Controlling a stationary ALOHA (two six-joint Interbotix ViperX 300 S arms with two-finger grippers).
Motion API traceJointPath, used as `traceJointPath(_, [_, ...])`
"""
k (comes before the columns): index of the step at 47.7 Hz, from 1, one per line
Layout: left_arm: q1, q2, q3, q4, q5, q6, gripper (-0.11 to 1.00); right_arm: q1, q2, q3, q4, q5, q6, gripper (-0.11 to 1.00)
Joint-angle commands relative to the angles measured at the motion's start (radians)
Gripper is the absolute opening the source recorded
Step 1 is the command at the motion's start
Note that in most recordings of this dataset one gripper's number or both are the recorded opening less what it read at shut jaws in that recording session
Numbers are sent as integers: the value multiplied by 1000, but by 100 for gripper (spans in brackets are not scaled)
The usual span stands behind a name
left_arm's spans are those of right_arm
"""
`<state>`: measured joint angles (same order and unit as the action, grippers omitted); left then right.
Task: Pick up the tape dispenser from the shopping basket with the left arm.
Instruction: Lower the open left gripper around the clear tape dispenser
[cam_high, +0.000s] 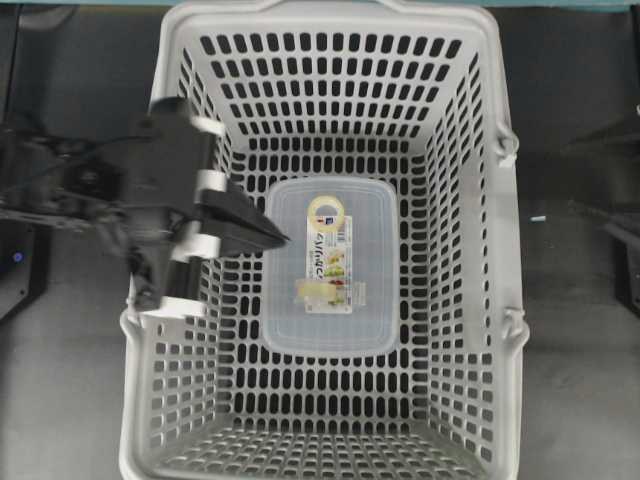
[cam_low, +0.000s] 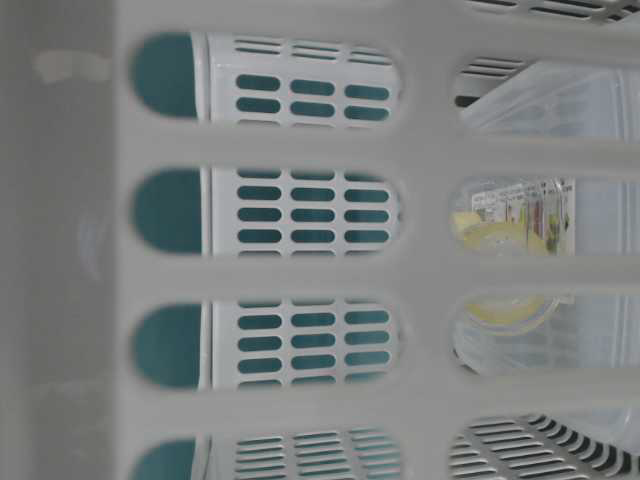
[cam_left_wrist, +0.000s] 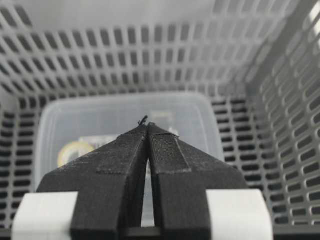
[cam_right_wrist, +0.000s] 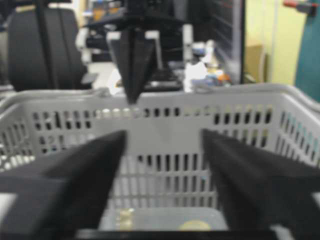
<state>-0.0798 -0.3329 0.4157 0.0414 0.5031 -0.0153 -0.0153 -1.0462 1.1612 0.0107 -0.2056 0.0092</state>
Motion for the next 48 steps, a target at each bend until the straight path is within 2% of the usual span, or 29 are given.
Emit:
traceJointPath(1, [-2, 55, -95, 5, 95, 2, 0, -2, 5, -25, 5, -2, 0, 74])
traceJointPath(4, [-2, 89, -126, 5, 144, 2, 0, -2, 5, -25, 5, -2, 0, 78])
traceJointPath(8, [-2, 124, -158, 3, 190, 0, 1, -2, 5, -23, 5, 3, 0, 76])
traceJointPath(10, [-3, 140, -170, 3, 209, -3, 6, -2, 5, -25, 5, 3, 0, 75])
traceJointPath(13, [-3, 161, -184, 3, 229, -5, 20, -2, 2, -25, 5, 3, 0, 75])
traceJointPath(21, [-18, 235, -212, 5, 288, -5, 70, 0, -5, -23, 5, 3, 0, 75])
traceJointPath(24, [-20, 270, -219, 3, 311, -3, 84, 2, -6, -21, 5, 3, 0, 75])
traceJointPath(26, [-20, 291, -224, 3, 316, 0, 89, 2, -8, -21, 5, 3, 0, 75])
traceJointPath(48, [-32, 469, -239, 3, 314, -5, 89, 5, -12, -17, 5, 9, 0, 75])
